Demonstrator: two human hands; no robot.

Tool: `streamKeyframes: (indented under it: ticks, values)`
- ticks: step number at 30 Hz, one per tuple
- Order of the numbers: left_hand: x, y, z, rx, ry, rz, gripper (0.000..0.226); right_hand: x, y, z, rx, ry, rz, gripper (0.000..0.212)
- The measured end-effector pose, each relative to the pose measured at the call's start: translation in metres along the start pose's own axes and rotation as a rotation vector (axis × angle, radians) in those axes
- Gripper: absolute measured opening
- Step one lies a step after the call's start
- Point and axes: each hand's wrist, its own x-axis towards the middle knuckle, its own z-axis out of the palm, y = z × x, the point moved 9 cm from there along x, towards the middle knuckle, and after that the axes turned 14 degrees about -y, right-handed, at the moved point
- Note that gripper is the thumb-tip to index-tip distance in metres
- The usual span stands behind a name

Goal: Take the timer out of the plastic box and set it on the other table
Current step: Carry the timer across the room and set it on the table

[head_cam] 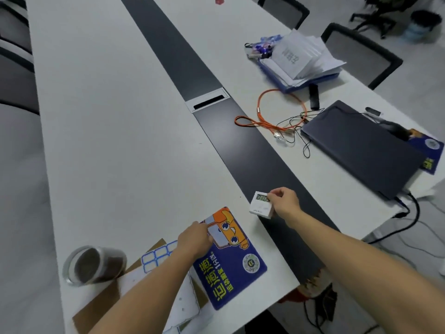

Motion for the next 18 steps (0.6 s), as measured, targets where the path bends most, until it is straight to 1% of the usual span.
streamKeyframes:
  ticks: [3, 5, 7, 10, 13, 14, 18]
  values:
    - [0.010, 0.004, 0.005, 0.023, -0.007, -0.044, 0.044, 0.024, -0.004, -0.001, 0.097, -0.039, 0.039, 0.018]
    - [0.014, 0.008, 0.012, 0.040, -0.046, -0.061, 0.049, 0.036, -0.005, 0.000, 0.127, -0.068, 0.061, 0.023]
    - [0.016, 0.008, 0.025, 0.051, -0.100, -0.085, 0.058, 0.045, -0.003, 0.004, 0.133, -0.103, 0.081, 0.029]
    - [0.017, 0.007, 0.040, 0.056, -0.146, -0.116, 0.076, 0.052, -0.002, 0.009, 0.091, -0.151, 0.088, 0.045]
    - [0.016, 0.006, 0.049, 0.067, -0.156, -0.122, 0.086, 0.058, -0.002, 0.017, 0.009, -0.220, 0.049, 0.066]
    - [0.015, 0.005, 0.051, 0.069, -0.157, -0.125, 0.089, 0.058, -0.004, 0.020, -0.039, -0.246, 0.027, 0.069]
    - [0.014, 0.003, 0.057, 0.062, -0.148, -0.134, 0.096, 0.061, -0.013, 0.031, -0.219, -0.293, -0.049, 0.057]
